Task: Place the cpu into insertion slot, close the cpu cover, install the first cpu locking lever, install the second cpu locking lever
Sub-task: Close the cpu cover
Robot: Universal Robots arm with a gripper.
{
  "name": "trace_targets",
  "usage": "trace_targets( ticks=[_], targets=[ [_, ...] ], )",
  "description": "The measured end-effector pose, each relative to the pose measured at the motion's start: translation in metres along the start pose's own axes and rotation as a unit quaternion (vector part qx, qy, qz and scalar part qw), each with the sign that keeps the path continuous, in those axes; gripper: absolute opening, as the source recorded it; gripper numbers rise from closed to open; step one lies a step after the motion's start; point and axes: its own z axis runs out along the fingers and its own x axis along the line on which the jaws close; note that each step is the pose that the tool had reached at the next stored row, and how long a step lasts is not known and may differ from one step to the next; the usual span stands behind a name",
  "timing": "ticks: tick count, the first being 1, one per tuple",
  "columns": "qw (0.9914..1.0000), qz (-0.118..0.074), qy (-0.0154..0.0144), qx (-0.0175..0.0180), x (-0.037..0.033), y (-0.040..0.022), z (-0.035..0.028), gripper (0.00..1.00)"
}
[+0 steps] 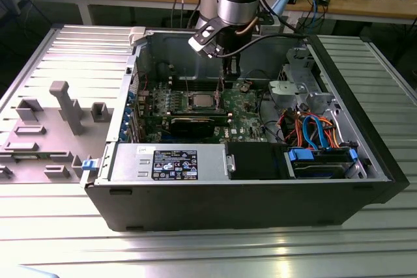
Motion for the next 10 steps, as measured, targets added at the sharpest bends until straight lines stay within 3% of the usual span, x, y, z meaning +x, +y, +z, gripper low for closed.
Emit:
trace_targets(
  ticks=[10],
  targets=[
    [1.0,0.0,0.0001,0.0028,-0.0001,-0.0068,0.0005,0.11]
  ],
)
